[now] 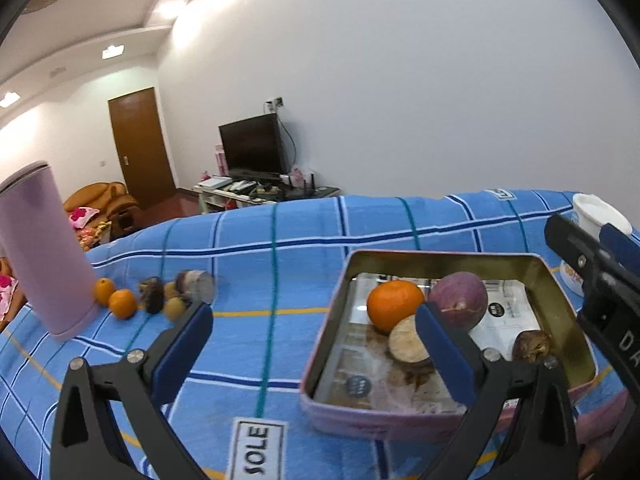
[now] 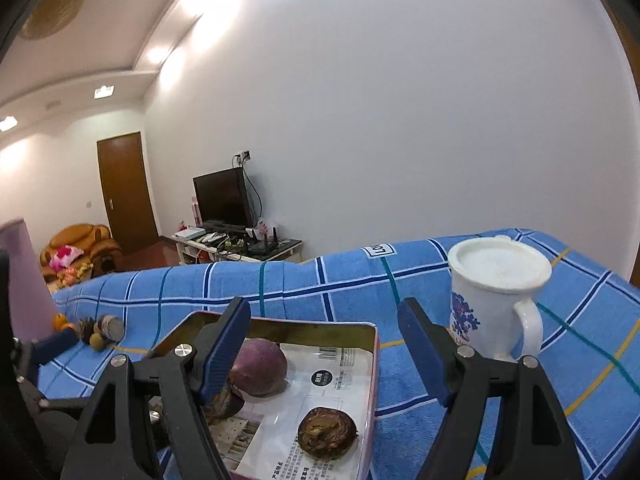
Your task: Organize fruits
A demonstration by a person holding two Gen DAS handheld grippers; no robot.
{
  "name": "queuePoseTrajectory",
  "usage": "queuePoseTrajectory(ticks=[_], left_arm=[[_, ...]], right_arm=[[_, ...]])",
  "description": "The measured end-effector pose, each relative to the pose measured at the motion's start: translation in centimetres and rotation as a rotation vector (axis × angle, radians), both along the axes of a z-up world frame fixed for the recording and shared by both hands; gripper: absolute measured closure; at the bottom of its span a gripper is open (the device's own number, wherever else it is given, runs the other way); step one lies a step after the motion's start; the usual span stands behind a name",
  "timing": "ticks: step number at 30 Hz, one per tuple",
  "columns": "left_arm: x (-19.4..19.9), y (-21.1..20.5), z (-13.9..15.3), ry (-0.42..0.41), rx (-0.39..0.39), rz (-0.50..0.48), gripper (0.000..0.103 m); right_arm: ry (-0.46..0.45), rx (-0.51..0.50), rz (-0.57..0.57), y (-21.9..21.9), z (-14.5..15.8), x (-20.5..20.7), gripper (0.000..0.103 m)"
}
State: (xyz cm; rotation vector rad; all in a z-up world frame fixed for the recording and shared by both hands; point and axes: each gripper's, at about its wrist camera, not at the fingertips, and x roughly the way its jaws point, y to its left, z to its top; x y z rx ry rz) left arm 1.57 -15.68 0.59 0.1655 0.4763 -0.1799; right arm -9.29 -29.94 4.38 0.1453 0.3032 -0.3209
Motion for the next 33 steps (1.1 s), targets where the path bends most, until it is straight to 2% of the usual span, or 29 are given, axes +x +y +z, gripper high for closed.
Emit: queuePoseTrajectory(ticks=[4,14,22,33], left_arm=[[-0.6,1.1,-0.1,-0.009,0.008,0.016,0.000],[-1.6,4.4,0.0,-0.012,0.001,0.048,0.000],[-2.5,6.2,0.0,-0.024,0.036,0.053,0.000],[-1.7,9.6,-0.1,0.008,0.014,0.082,0.000]], right_arm=[[-0.020,-0.026,-0.018,0.4,0.2,-0.5,0.026],[0.001,-0.067,-0.022,2.3,0.1,-1.4,0.026],[0.020,-0.058,-0.027,3.9,0.0,-1.9,0.026],[0.047,-0.048,0.010,7.8,-0.3,-1.1,0.026]])
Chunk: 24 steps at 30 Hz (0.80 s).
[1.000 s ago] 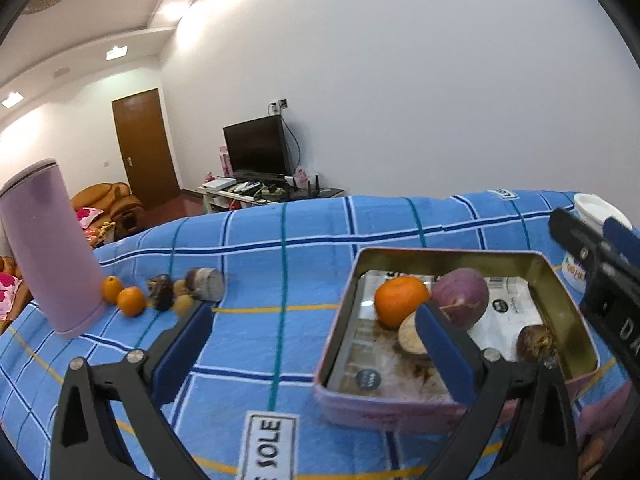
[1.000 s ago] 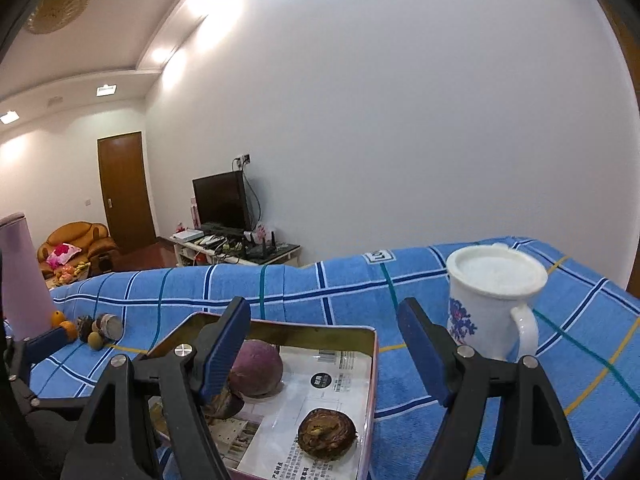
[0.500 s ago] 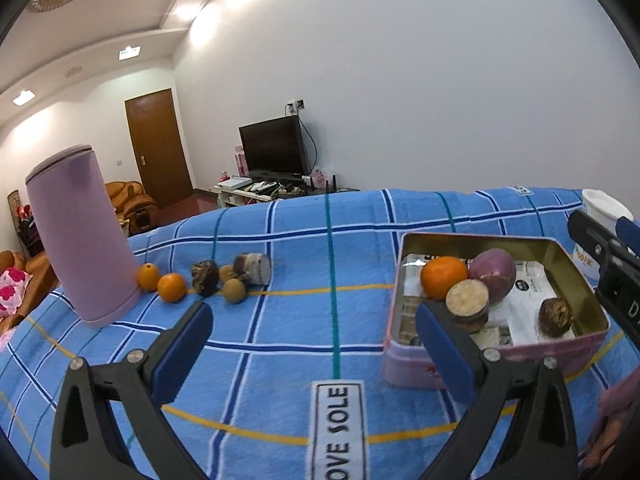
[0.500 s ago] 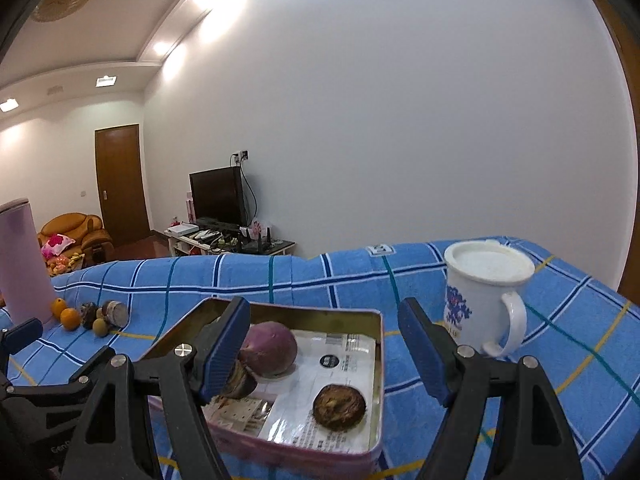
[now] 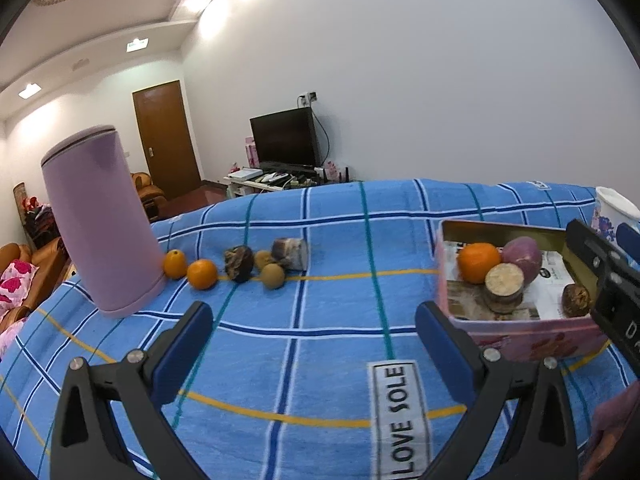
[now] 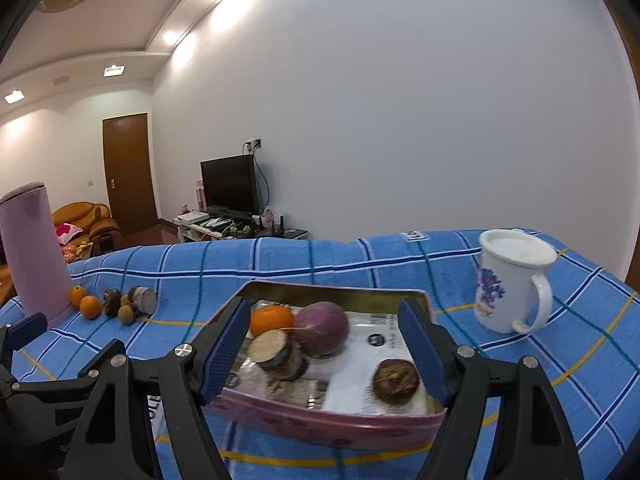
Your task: Organize fruits
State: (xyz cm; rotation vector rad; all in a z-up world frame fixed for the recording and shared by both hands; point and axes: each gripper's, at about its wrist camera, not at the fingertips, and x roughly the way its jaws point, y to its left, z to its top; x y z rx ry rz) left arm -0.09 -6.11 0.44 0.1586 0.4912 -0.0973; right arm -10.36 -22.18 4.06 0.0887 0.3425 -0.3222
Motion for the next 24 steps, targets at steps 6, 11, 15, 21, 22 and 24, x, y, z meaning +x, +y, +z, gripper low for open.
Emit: queuePoseTrajectory(ticks=[6,11,15,21,22,24], left_arm=[[0.5,1.6,-0.1,0.000,0.011,0.017,0.000],[1.2,3.1,-0.2,-0.002,0.024,0.038,0.000],[2.1,4.9,-0.4,0.021,0.010,0.066,0.000],[3.2,6.9,-0.6,0.031,0.008,0.095,0.000],[3.3,7.2,-0.6,0.031,0.010,0.099,0.000],[3.8,7.9,-0.7,0.035,0.019,0.110,0.000]], right_arm=[[0.005,0.004,0.023,2.1,-0.1,0.9,0.026],[0.010,0.013,0.049,3.9,-0.1,1.9,0.025],[0.013,0.025,0.077,5.7,-0.2,2.9,0.025],[0.018,0.038,0.114,8.2,-0.4,4.4,0.025],[0.018,0.040,0.117,8.5,-0.4,4.6,0.025],[0.023,0.045,0.129,9.2,-0.4,5.2,0.025]])
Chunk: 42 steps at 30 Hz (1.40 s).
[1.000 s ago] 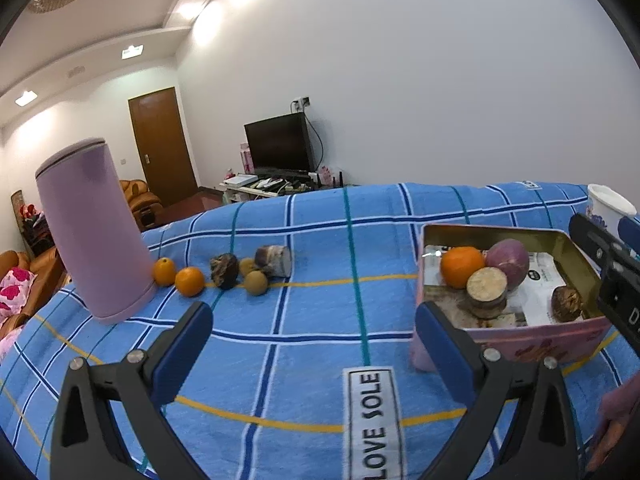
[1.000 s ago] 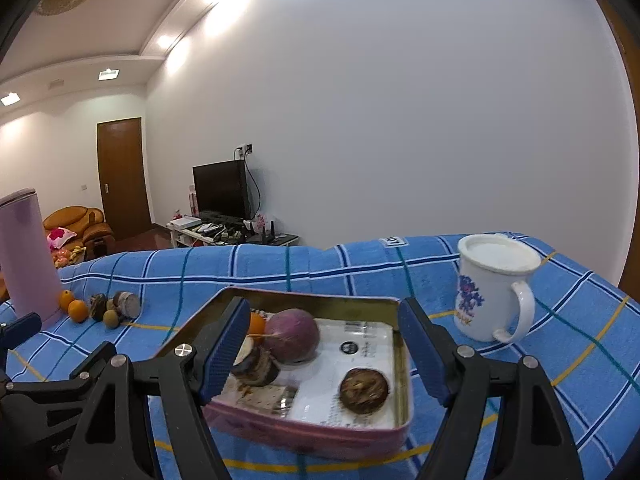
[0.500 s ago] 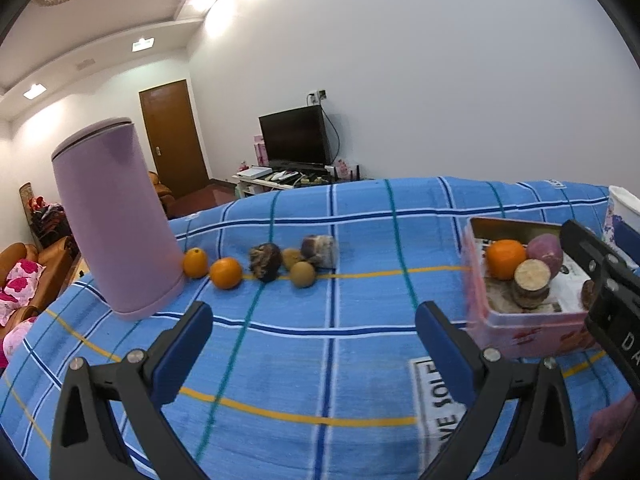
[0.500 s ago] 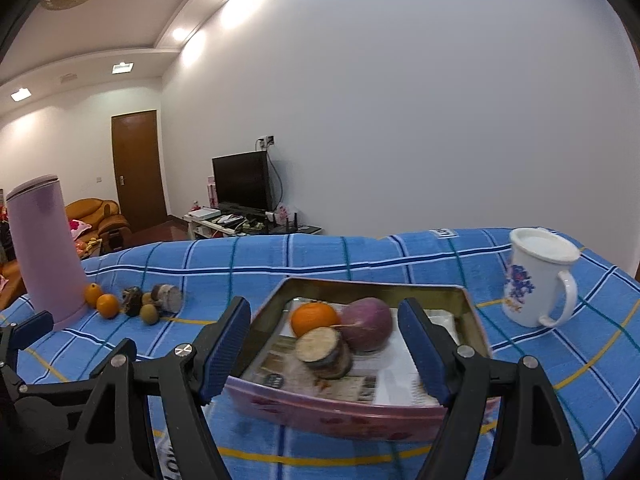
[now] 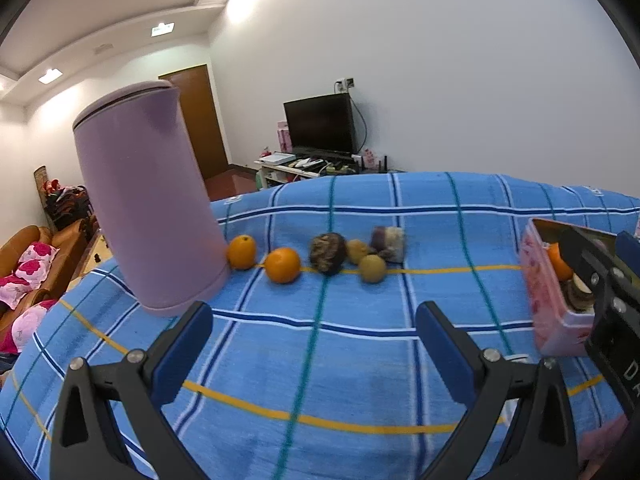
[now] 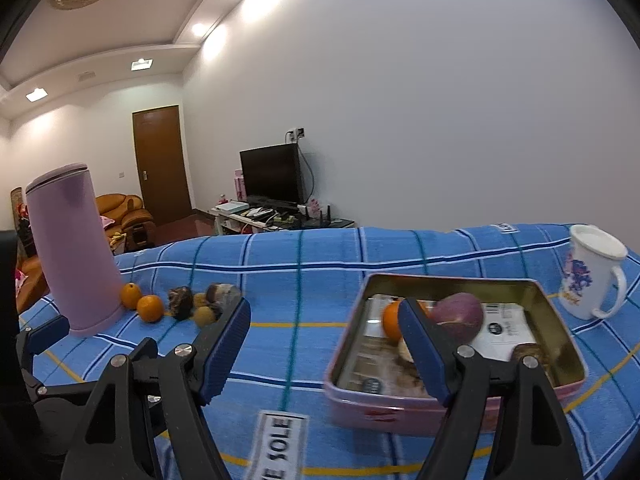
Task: Organize fruits
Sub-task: 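Move the right tool to the purple-skinned cylindrical chunk and grasp it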
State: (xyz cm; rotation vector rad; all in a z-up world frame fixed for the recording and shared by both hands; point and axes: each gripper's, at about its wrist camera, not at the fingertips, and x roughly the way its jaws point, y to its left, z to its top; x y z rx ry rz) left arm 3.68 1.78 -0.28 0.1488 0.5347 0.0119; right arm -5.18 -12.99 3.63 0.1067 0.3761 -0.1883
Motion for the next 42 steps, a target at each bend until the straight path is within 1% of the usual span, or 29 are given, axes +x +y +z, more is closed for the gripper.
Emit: queuePoseTrajectory(ticks=[2,6,9,11,13,15,16,21,23,25,28,29,31,33,35,38,42], left_arm=[[0.5,0.6,-0.1,0.007,0.006,0.015,0.000],[2.2,3.1,-0.5,0.046,-0.020,0.082,0.000],[2.8,4.3,-0.5,0.051,-0.029,0.113,0.000],[3.3,4.9,-0.6,0.049,-0.006,0.133,0.000],[4.2,5.3,-0.8,0.060,0.034,0.162,0.000],[5.0,6.1,-1.0,0.079,0.035,0.180,0.000],[5.4,6.6,-1.2,0.092,0.019,0.187,0.000],[6.7,9.0,-1.9,0.156,-0.095,0.205,0.000],[6.8,10.0,-2.1,0.164,-0.138,0.217,0.000],[6.7,10.4,-1.9,0.153,-0.139,0.233,0.000],[6.6,10.8,-1.7,0.124,-0.103,0.253,0.000],[6.6,10.9,-1.6,0.120,-0.091,0.257,0.000],[6.8,11.2,-1.7,0.128,-0.081,0.274,0.000],[6.9,11.4,-1.8,0.146,-0.096,0.273,0.000],[7.0,11.4,-1.9,0.153,-0.098,0.267,0.000],[6.9,11.3,-1.9,0.155,-0.089,0.261,0.000],[6.8,11.2,-1.9,0.165,-0.090,0.248,0.000]], right_arm=[[0.005,-0.001,0.012,0.7,-0.1,0.6,0.025],[0.005,0.005,0.032,1.9,-0.1,1.7,0.025],[0.017,0.004,0.052,2.8,-0.4,2.8,0.026],[0.032,0.008,0.063,3.2,-0.5,3.5,0.026],[0.054,0.012,0.072,3.5,-0.6,4.6,0.026],[0.080,0.013,0.081,3.8,-0.9,5.7,0.026],[0.094,0.017,0.089,4.0,-1.0,6.3,0.026],[0.173,0.042,0.131,4.6,-1.9,9.9,0.026],[0.212,0.057,0.150,4.9,-2.4,11.7,0.026],[0.247,0.065,0.162,5.2,-2.9,13.3,0.026],[0.299,0.095,0.172,5.3,-3.6,15.8,0.026],[0.335,0.101,0.180,5.5,-4.0,16.9,0.026],[0.372,0.100,0.175,5.6,-4.6,18.1,0.026],[0.396,0.113,0.179,5.5,-5.0,19.2,0.026],[0.429,0.119,0.180,5.5,-5.4,20.3,0.035],[0.445,0.164,0.206,4.8,-5.6,20.7,0.042],[0.464,0.208,0.193,3.5,-6.0,20.3,0.044]])
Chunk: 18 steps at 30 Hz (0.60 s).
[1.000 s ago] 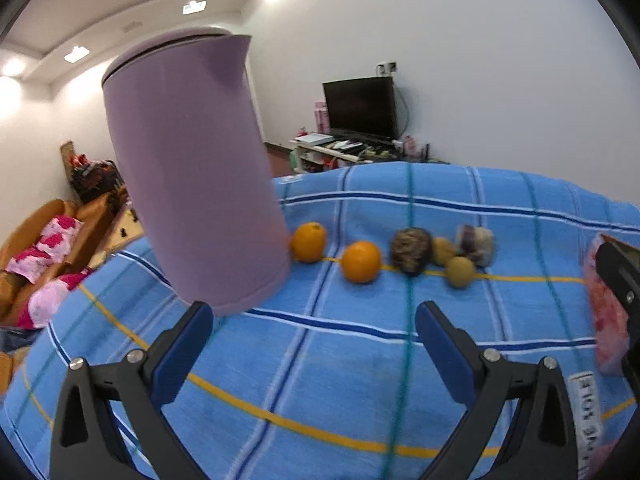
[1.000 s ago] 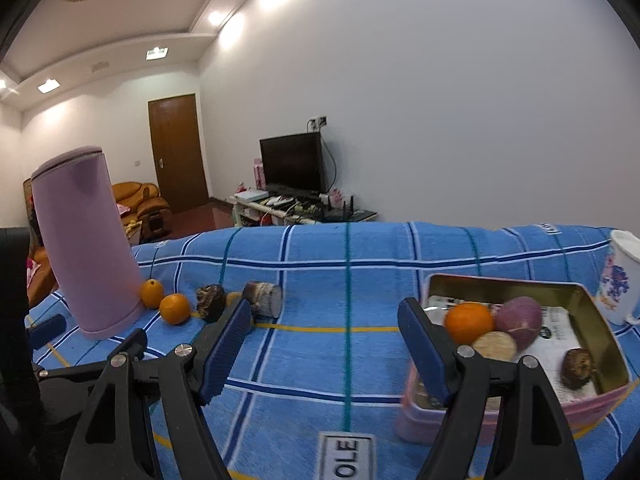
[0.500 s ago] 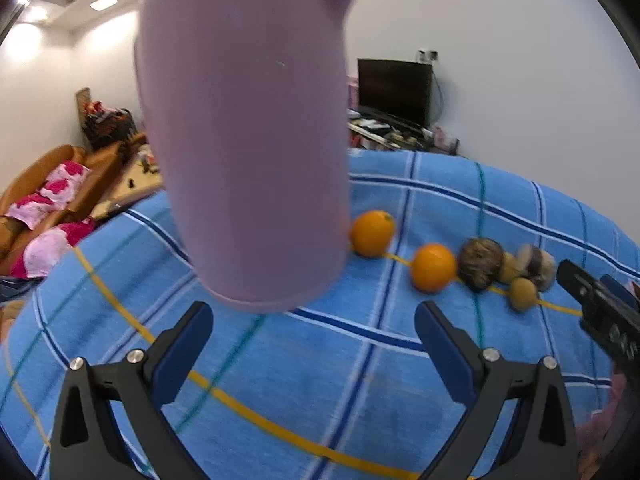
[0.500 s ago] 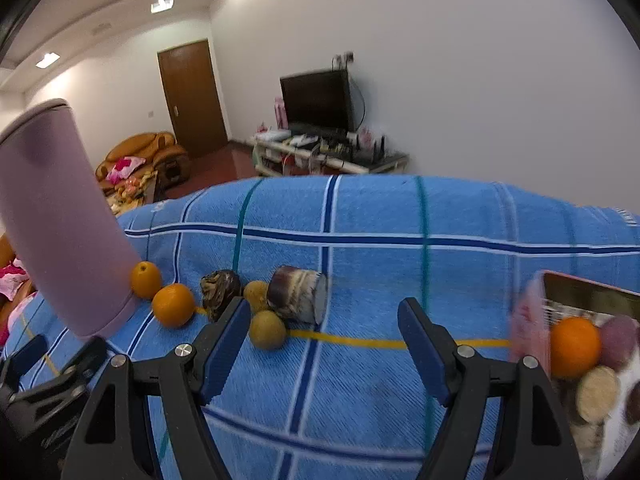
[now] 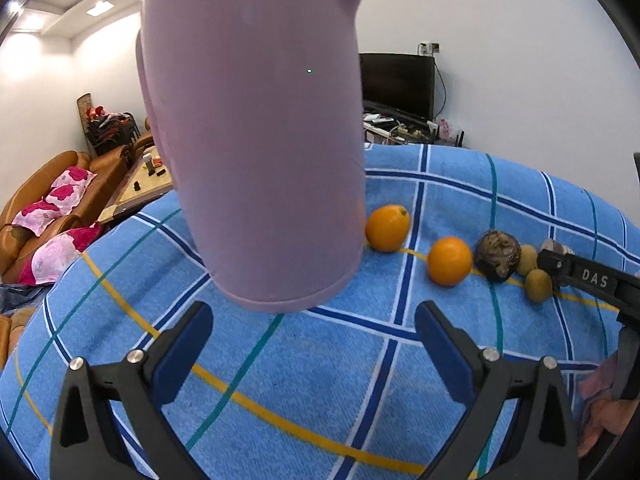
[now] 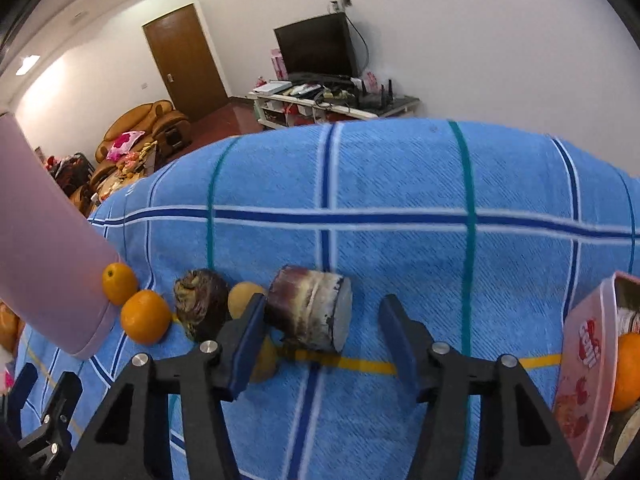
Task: Organize fruits
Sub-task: 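Move the right tool to the purple-skinned cylindrical chunk and grasp it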
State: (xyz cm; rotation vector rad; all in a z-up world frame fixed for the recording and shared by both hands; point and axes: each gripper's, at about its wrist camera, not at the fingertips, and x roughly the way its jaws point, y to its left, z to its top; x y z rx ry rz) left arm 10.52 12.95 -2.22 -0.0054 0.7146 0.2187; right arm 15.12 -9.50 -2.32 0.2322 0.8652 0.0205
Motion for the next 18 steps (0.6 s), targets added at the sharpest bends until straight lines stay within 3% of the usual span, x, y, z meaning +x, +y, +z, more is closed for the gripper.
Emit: queuePoseTrajectory(ticks=[3,8,9,11,16,18], left_arm=[[0.0,0.0,0.0,0.002,-0.002,0.000,0.000],[0.0,0.1,0.0,0.005,-0.003,-0.001,0.000],[0.0,0.1,0.0,0.005,-0.002,-0.005,0.000],[0.1,0.0,-0.1,0.005,0.001,-0.011,0.000],[-0.1,-0.2,0.1,-0.009,-0.001,-0.033,0.001],[-0.4,-0.3,0.3,-0.034,-0.007,-0.057,0.001]], right_arm=[[0.014,-0.008,-0.034,-0.7,0.1,0.0,0.044],[0.040,-0.138,-0.012,1.2,-0.1,1.1,0.044],[0.038,-0.140,-0.009,1.3,0.0,1.2,0.045],[0.035,-0.142,-0.008,1.2,0.1,1.1,0.056],[0.019,-0.131,-0.007,0.5,0.3,-0.8,0.056],[-0.039,-0.108,-0.001,0.1,1.1,-3.0,0.056]])
